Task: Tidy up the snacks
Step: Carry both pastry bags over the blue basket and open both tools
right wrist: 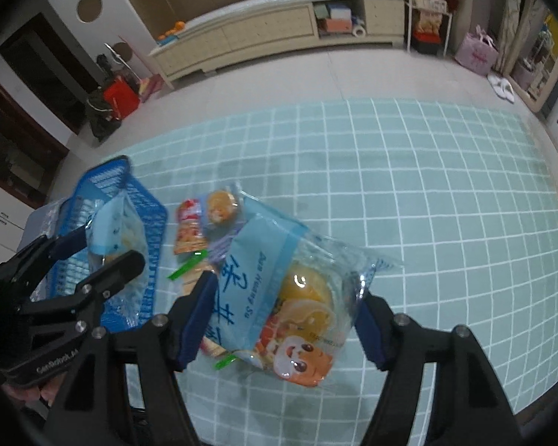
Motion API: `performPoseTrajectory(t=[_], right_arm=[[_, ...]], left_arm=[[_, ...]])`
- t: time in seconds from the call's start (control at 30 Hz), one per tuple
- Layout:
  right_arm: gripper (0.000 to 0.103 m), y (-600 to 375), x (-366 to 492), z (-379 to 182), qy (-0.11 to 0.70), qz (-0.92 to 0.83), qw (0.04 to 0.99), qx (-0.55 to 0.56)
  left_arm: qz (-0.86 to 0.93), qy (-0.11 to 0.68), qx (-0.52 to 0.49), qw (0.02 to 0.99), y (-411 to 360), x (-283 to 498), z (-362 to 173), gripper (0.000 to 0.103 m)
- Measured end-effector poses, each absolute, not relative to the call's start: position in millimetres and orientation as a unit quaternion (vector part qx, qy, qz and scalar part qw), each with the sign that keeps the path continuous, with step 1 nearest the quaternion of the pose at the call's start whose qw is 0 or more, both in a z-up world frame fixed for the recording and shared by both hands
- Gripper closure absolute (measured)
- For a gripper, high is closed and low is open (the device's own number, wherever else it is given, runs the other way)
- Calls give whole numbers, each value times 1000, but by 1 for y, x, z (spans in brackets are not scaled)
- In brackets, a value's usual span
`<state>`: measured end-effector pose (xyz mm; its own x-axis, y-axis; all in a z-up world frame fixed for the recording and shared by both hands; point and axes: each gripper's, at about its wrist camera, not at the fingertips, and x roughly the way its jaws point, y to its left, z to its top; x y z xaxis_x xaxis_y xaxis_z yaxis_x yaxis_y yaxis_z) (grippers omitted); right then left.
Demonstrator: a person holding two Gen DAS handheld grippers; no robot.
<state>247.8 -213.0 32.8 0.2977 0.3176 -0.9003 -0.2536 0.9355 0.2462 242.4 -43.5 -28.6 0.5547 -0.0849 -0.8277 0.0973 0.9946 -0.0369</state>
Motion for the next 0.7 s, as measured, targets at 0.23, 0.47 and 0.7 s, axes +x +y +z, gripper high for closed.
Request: performPoseTrajectory(t=[0.23, 0.47, 0.7], right_arm=[[30, -182, 232, 66, 536, 212, 817, 11], [30, -140, 224, 89, 513, 254, 820, -10], [30, -94, 230, 95, 504, 294, 812, -22]], left_arm=[[-48, 444, -15, 895, -15, 212, 6, 35], [-38, 426, -40, 903, 34, 188, 28, 35], [-10, 432, -59, 900, 88, 181, 36, 35]])
